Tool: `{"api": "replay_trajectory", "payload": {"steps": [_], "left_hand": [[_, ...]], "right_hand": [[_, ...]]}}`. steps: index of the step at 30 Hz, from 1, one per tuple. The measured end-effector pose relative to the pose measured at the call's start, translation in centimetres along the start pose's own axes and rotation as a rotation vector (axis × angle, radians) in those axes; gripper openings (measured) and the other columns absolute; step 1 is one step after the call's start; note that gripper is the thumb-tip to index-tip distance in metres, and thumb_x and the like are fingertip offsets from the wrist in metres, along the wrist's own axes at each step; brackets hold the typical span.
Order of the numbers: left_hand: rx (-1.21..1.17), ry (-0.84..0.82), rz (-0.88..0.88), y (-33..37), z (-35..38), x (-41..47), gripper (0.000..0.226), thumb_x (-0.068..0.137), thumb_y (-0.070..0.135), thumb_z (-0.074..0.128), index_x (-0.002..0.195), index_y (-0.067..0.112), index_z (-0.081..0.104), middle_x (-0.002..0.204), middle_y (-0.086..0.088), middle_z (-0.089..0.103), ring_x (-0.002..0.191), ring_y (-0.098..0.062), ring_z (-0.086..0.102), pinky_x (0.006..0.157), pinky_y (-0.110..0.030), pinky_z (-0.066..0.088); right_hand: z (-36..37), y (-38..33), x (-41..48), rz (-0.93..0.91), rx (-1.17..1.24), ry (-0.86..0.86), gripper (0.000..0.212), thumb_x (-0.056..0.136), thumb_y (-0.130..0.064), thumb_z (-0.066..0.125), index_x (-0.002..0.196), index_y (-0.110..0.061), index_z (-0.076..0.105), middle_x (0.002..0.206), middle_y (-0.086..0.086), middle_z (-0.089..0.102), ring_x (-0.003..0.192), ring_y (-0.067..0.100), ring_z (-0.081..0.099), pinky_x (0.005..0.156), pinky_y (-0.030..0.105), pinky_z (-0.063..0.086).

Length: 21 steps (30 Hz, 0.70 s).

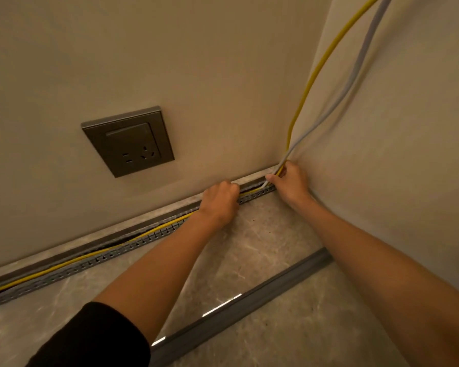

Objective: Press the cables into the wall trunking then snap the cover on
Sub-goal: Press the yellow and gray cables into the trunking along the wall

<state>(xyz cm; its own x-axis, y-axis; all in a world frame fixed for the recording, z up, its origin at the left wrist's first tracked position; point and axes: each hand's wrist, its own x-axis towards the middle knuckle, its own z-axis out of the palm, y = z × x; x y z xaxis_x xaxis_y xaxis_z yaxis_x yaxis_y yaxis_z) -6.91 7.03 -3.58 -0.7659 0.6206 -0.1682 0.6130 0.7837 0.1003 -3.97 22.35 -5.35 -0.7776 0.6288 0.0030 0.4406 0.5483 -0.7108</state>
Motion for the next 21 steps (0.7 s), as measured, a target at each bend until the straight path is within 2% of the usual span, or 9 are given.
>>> {"api": "replay_trajectory", "payload": {"steps": [2,4,7,10,14,21], "left_hand": [[0.026,-0.002,0.014,-0.03,-0.10,-0.09,0.033,0.095,0.018,0.048,0.125,0.004,0.050,0.132,-0.017,0.050,0.122,-0.035,0.049,0.095,-0.041,0.042],[0.057,-0.002,0.031,0.07,-0.14,-0.16,0.032,0.096,0.016,0.046,0.125,0.004,0.049,0.132,-0.017,0.050,0.122,-0.035,0.049,0.096,-0.041,0.041],[0.099,0.010,0.046,0.08,-0.08,-0.17,0.032,0.096,0.013,0.045,0.127,0.004,0.046,0.132,-0.016,0.049,0.122,-0.034,0.049,0.095,-0.042,0.041],[0.118,0.016,0.050,0.14,-0.28,-0.16,0.034,0.095,0.012,0.045,0.128,0.004,0.045,0.132,-0.016,0.050,0.122,-0.035,0.049,0.095,-0.042,0.042],[0.133,0.027,0.039,0.16,-0.59,-0.06,0.031,0.093,0.008,0.049,0.123,0.003,0.049,0.128,-0.016,0.054,0.117,-0.035,0.054,0.090,-0.042,0.046],[0.061,0.037,0.031,0.15,-0.76,-0.49,0.036,0.092,0.008,0.051,0.127,0.002,0.044,0.129,-0.018,0.049,0.114,-0.037,0.054,0.087,-0.042,0.046]], "right_hand": [[0.14,-0.13,0.07,0.020,0.027,0.006,0.025,0.082,-0.015,0.069,0.073,-0.013,0.046,0.080,0.012,0.052,0.078,0.025,0.051,0.067,0.036,0.039],[0.26,-0.16,0.03,0.038,0.027,0.024,0.030,0.081,-0.014,0.070,0.067,-0.016,0.044,0.081,0.013,0.053,0.078,0.023,0.051,0.066,0.032,0.036],[0.37,-0.31,-0.05,0.049,-0.028,0.069,0.019,0.080,-0.017,0.072,0.082,-0.001,0.061,0.099,0.024,0.063,0.095,0.035,0.060,0.081,0.040,0.045],[0.56,-0.41,-0.04,0.053,-0.086,0.090,0.032,0.081,-0.018,0.069,0.100,0.007,0.061,0.111,0.026,0.059,0.106,0.039,0.056,0.092,0.042,0.043],[0.92,-0.36,-0.07,0.073,-0.097,0.120,0.031,0.085,-0.020,0.065,0.103,0.005,0.059,0.115,0.024,0.056,0.111,0.038,0.051,0.093,0.043,0.042],[0.50,-0.79,-0.59,0.088,-0.009,0.116,0.026,0.090,-0.018,0.060,0.105,0.002,0.056,0.114,0.022,0.060,0.111,0.037,0.054,0.089,0.042,0.044]]}}
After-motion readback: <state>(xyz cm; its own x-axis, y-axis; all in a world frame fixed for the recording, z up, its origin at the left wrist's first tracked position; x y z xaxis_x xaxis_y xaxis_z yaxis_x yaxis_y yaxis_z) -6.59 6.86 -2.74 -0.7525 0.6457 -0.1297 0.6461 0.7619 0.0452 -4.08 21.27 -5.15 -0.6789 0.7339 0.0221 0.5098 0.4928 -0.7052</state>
